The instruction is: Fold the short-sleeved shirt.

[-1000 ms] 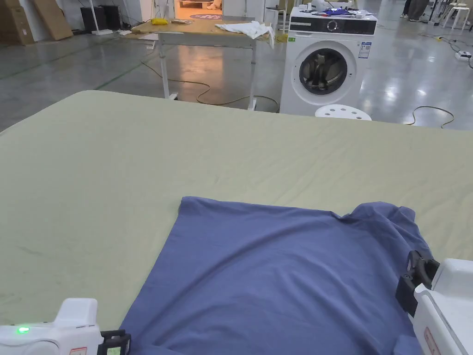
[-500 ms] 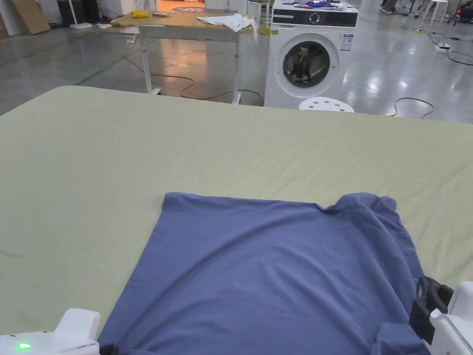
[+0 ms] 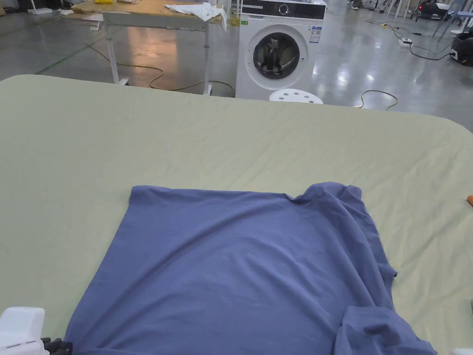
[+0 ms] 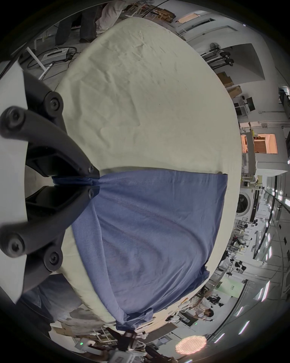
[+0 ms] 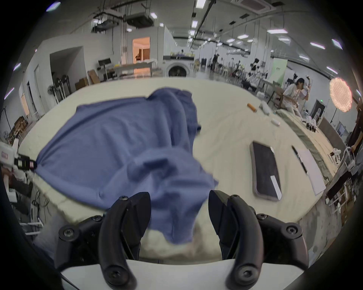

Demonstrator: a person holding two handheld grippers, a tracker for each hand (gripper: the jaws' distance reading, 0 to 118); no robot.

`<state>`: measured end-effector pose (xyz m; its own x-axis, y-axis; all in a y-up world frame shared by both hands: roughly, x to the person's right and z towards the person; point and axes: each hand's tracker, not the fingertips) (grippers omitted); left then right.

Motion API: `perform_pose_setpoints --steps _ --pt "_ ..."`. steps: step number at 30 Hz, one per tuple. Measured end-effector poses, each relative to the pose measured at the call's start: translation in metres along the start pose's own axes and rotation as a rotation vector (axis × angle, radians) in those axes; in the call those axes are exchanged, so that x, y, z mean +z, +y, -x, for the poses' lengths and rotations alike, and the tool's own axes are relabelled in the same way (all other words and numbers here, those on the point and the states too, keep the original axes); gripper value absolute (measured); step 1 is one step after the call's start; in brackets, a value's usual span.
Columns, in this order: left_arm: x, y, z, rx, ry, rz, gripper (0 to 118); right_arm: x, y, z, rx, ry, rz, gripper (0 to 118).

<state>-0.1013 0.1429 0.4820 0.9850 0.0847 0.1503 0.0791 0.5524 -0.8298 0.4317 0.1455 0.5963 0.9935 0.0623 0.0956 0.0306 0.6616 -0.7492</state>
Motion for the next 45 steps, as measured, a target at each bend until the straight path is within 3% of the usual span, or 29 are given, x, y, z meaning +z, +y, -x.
perform_pose_setpoints --steps 4,8,9,10,13,26,36,45 --pt "-0.001 0.000 0.000 0.006 -0.007 -0.003 2 -0.019 -0.016 0.008 0.026 0.011 0.066 61" --pt "-0.002 -0.001 0.000 0.007 -0.011 -0.004 2 -0.027 -0.019 0.011 0.024 0.055 0.073 19" --pt "-0.002 -0.001 0.001 0.008 -0.013 -0.005 2 -0.026 -0.017 0.011 0.027 0.063 0.074 14" --pt "-0.001 -0.001 0.001 0.010 -0.016 -0.007 2 -0.023 -0.014 0.011 0.031 0.108 0.074 13" --pt "0.002 0.000 0.001 0.006 -0.021 -0.014 2 -0.014 -0.008 0.015 0.105 0.054 0.082 11" --pt "0.020 0.027 0.006 0.061 -0.056 -0.201 2 0.017 0.054 0.002 0.049 0.059 -0.038 11" --pt "-0.028 0.128 0.007 0.054 -0.031 -0.275 2 -0.059 0.148 -0.007 0.052 0.043 -0.091 11" --pt "-0.092 0.179 -0.004 0.060 0.000 -0.175 2 -0.157 0.183 -0.016 -0.007 0.045 0.028 12"
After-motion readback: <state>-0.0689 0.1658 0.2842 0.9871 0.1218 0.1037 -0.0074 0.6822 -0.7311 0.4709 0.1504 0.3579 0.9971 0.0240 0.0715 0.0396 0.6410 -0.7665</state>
